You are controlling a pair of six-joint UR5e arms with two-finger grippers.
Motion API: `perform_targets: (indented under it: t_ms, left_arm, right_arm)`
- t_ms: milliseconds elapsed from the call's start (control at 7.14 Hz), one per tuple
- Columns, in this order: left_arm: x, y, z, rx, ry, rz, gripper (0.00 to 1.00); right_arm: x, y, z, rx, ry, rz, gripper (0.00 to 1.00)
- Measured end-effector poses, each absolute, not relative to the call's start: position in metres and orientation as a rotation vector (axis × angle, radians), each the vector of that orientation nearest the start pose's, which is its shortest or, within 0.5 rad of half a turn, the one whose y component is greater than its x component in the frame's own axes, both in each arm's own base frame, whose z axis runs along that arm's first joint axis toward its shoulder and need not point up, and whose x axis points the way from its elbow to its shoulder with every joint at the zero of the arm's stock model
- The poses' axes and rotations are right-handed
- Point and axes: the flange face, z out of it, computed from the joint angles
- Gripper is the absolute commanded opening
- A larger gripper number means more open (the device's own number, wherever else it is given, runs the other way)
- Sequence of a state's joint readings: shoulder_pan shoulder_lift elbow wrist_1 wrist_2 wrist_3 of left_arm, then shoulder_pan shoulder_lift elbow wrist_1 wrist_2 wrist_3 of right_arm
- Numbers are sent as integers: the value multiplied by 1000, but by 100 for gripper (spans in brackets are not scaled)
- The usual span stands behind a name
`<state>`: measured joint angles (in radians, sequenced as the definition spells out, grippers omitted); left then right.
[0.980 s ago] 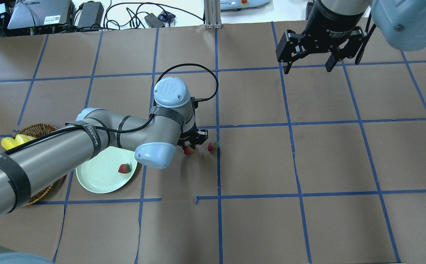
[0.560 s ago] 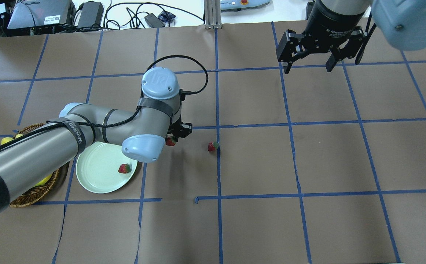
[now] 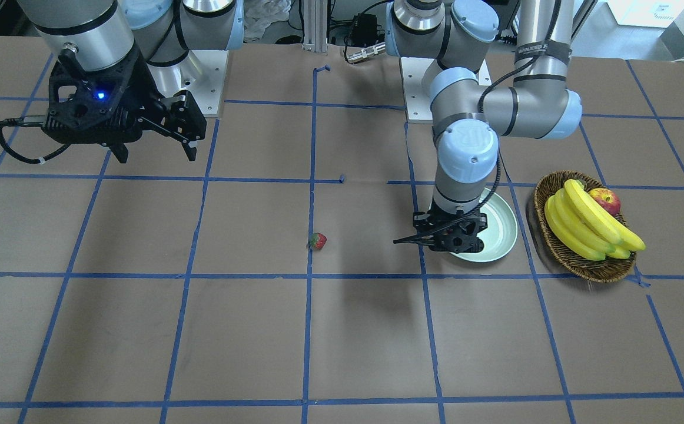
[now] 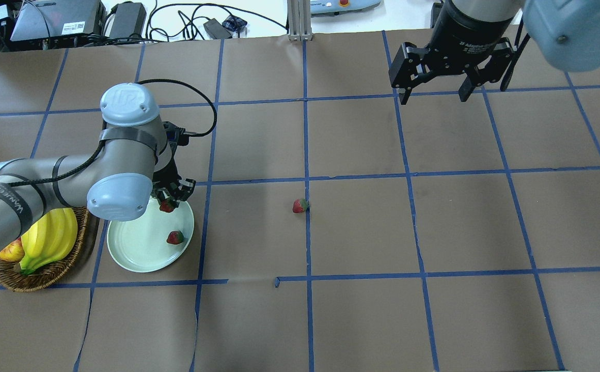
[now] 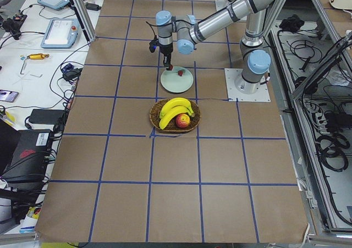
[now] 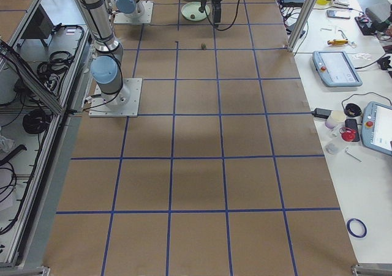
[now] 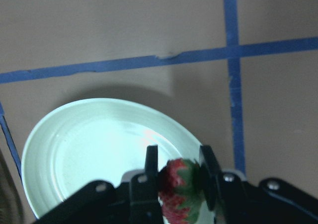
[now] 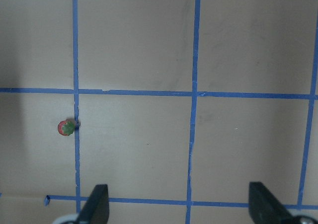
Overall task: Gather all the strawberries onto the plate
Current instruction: 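Carry the strawberry with the left gripper and release it on the plate, then reach the left gripper to the last strawberry and grasp it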
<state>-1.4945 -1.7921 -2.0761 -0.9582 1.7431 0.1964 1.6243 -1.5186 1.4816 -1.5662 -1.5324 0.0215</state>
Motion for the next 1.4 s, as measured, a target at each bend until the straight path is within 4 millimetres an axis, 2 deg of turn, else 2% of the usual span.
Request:
perform_targets:
  t_ms: [140,280,420,560,700,980,1260,1400]
  left_arm:
    - [-71,-470,194,183,2979,250,90]
    - [-73,-468,192,143,2983,242,90]
    - [-89,-474,200,89,2985,191,90]
    - [-125,-485,214,53,2997,111,88]
    - [-170,-496,230,-1,3036,36,87]
    - [-247,-498,246,-132,3113,-41,85]
    - [-320,-495,245,-178,3143,-61,78]
    - [-340,-491,235,-176,3139,-46,76]
  right_arm:
    - [165,-509,505,-51,3101,-47,100]
    - [165,-509,505,-51,3102,-48,100]
    - [164,-509,505,-51,3102,-48,100]
    - [164,-509,505,-49,3103,-49,100]
    - [164,-509,505,-49,3103,-49,100]
    - [164,-509,505,-50,3103,-46,100]
    - [165,-508,504,-51,3103,-42,100]
    - [165,-508,503,-52,3102,-38,100]
